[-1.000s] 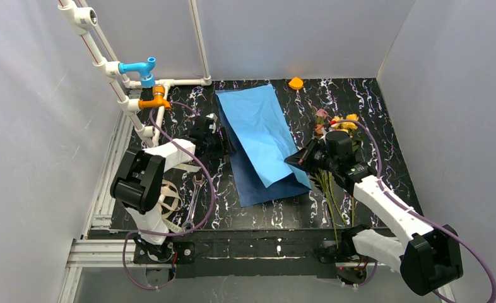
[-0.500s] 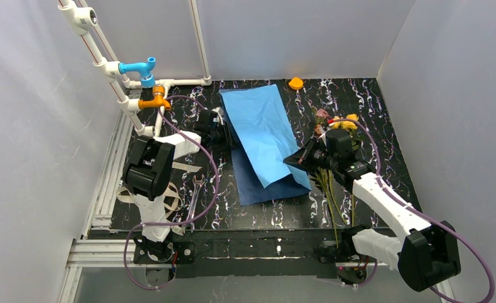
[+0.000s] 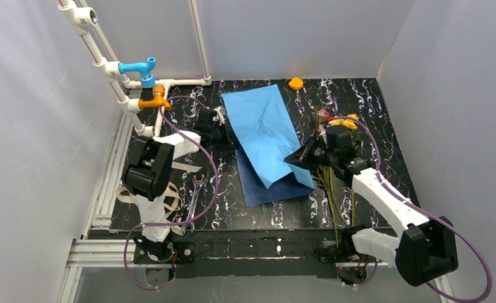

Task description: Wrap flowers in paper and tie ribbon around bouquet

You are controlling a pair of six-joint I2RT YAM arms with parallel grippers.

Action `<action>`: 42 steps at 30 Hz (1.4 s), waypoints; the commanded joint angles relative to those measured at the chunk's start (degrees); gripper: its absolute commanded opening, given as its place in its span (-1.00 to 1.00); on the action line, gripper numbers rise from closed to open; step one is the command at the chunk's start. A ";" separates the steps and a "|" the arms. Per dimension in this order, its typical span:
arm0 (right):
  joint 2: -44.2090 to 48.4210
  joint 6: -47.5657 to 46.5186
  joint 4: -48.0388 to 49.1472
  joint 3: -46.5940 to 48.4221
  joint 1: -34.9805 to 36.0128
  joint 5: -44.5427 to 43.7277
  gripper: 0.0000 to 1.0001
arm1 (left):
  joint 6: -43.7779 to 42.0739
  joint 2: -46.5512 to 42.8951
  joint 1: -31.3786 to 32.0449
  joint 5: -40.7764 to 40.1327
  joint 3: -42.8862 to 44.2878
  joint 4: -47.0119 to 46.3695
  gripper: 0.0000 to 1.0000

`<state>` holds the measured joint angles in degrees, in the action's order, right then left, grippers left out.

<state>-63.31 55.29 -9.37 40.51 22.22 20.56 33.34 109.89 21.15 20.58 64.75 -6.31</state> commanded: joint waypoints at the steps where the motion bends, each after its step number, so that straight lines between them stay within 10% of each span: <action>1: -0.29 -2.32 -3.05 7.26 -1.53 -1.84 -0.97 | 0.06 -9.40 -0.14 1.91 2.04 7.87 -1.00; 12: -2.27 -3.54 -12.97 14.95 -8.90 -13.44 -0.97 | -6.71 -28.73 -0.45 -5.64 6.52 37.50 -1.00; 18: -3.80 -10.16 -3.04 15.07 -8.95 0.62 -0.97 | -7.32 -35.99 -0.58 -1.64 10.32 44.45 -1.00; 25: -5.77 -28.11 -16.16 27.72 0.31 3.23 0.70 | -3.31 -33.74 0.23 5.10 22.16 48.80 -1.00; 42: -5.16 -20.59 -12.07 24.23 14.67 -3.86 0.97 | 3.23 -20.10 13.59 0.11 27.47 41.14 -1.00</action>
<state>-69.30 33.39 -23.81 65.08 35.81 18.46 39.48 89.91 32.51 23.42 88.09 42.00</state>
